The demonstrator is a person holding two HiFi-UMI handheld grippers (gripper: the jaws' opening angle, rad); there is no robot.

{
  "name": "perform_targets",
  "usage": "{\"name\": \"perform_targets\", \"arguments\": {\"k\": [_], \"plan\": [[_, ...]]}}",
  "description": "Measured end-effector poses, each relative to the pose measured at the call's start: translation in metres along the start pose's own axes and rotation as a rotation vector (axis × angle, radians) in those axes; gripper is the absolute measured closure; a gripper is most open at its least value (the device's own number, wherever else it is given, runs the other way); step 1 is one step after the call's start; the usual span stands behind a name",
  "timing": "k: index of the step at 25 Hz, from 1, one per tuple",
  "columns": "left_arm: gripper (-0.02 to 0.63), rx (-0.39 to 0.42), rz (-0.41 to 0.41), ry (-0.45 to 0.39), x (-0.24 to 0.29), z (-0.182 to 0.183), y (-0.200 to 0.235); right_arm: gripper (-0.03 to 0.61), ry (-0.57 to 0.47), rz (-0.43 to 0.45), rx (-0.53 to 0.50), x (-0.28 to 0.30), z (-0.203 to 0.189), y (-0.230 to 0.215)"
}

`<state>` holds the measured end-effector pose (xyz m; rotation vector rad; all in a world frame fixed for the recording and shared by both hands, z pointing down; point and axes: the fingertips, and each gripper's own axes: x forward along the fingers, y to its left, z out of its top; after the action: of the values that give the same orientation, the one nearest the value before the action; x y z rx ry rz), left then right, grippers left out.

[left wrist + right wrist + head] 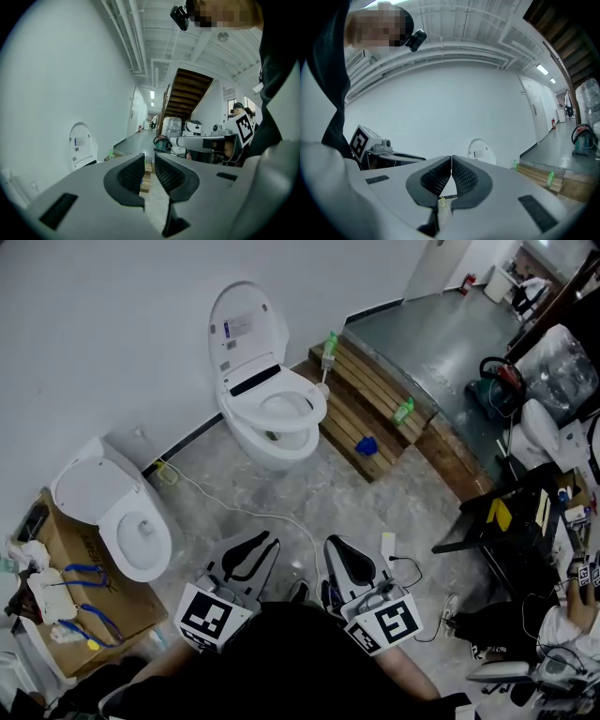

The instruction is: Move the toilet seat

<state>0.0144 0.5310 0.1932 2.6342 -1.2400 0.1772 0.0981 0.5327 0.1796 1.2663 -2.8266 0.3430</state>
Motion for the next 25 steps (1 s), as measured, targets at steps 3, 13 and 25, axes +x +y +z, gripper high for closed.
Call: {"name": "perform_targets", "arguments": {"k": [3, 13, 25], "plan": [[0.537, 0.012, 0.0, 0.005, 0.003, 0.001, -0.005, 0.549, -0.009, -0.001, 0.008, -0.005, 0.001, -0.005], [0.537, 0.044, 0.01, -0.014, 0.011, 0.005, -0.023, 0.549, -0.022, 0.027, 0.007, -0.016, 0.004, -0.013], [0.538, 0.067, 0.021, -0.007, 0.026, 0.004, -0.045, 0.549, -0.022, 0.063, -0.002, -0.032, 0.001, -0.023]]}}
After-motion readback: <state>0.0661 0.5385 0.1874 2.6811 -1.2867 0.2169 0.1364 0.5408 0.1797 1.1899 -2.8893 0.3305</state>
